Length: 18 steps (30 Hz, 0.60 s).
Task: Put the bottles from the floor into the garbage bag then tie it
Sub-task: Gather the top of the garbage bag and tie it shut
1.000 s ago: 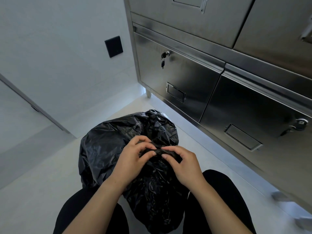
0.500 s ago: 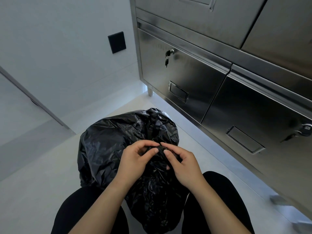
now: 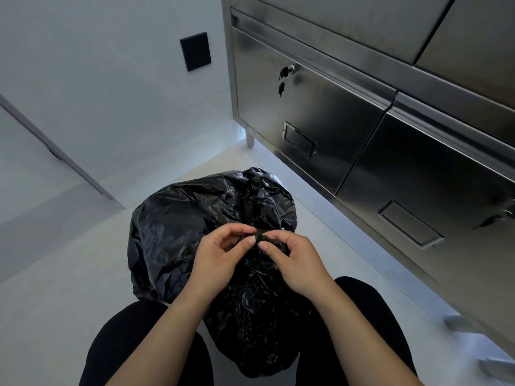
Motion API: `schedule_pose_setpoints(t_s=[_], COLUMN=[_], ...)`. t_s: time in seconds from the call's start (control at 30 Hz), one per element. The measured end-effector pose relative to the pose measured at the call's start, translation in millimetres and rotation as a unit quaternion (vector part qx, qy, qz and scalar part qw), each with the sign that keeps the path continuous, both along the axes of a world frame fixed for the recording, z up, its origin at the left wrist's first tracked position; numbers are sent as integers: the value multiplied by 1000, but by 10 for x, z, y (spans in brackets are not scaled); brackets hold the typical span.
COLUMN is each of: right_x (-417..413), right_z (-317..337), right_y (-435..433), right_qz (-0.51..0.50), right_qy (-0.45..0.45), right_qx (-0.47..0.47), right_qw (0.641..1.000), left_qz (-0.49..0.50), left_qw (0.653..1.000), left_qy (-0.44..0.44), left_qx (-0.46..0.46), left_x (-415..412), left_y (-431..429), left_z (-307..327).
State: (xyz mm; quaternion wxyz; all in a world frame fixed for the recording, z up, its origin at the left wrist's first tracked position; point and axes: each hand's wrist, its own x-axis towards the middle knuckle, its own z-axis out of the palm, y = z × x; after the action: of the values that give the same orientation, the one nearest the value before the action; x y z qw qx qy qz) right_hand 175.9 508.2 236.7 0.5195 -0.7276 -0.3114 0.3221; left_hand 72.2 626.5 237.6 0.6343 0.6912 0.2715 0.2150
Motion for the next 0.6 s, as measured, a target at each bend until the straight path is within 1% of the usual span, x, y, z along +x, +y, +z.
schedule_pose_setpoints(t_s=[0.1,0.2,0.23,0.3,0.4,0.6], right_x=[52,89,84,63,29,-33], right_z=[-14,71,114,171,169,29], right_y=[7,35,54,91,119,195], right_qz=[-38,-45,-46,-53,-62,-71], right_qy=[-29,-53,-61,-70,-66,-31], right_qx=[-4,22,30,37,31,46], right_qw=[999,997,997,995,995,996], left_qz=[-19,-39,-35,5,62,61], left_qw=[999,998,998,999,997,997], left_qy=[-12,-20,-27,-34,-40,-38], left_qx=[-28,-50,-45,-19,-2,-24], left_x=[-26,-23,-1,75,173,146], left_y=[92,162,155,119,96,160], left_z=[0,39,69,105,88,-77])
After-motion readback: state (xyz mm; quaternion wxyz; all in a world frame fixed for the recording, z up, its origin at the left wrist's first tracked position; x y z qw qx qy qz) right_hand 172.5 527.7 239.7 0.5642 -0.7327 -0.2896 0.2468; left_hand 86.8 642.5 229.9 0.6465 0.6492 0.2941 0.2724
